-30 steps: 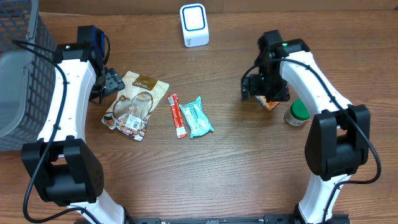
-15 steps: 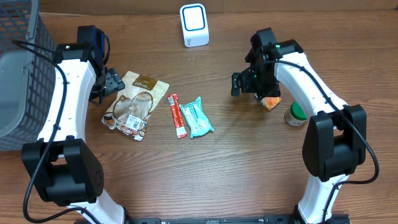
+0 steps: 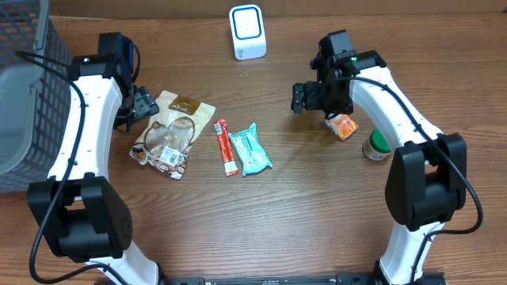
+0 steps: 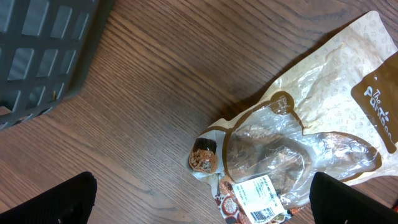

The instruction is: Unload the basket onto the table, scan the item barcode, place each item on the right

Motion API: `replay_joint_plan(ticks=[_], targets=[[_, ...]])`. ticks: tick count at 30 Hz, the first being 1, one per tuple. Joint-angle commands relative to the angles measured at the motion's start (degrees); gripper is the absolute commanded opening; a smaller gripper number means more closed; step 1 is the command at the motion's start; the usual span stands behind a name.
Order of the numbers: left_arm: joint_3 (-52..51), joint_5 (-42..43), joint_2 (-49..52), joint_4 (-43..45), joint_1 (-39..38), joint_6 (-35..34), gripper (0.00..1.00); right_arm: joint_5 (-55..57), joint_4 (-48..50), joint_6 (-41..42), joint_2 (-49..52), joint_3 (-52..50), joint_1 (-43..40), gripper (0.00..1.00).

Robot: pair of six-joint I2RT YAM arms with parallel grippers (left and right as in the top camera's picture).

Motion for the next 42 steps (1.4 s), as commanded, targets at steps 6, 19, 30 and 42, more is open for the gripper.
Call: replay_joint_plan(ticks=[6, 19, 30, 42], targets=[[1.0, -0.6, -0.5, 0.1, -0.2, 0.0, 1.0, -0.3, 0.4, 0.0, -0.2, -0.3, -0.3, 1.0], [1.0, -0.6, -0.5, 0.1, -0.2, 0.0, 1.0, -0.3, 0.4, 0.0, -0.2, -0.3, -0.3, 1.0], [1.0, -0.6, -0.5, 0.1, -0.2, 0.0, 1.0, -0.3, 0.4, 0.0, -0.2, -0.3, -0.3, 1.0], [1.0, -0.6, -0.5, 0.1, -0.2, 0.0, 1.0, -5.4, 4.5, 3.5, -0.2, -0.3, -0.3, 1.0]])
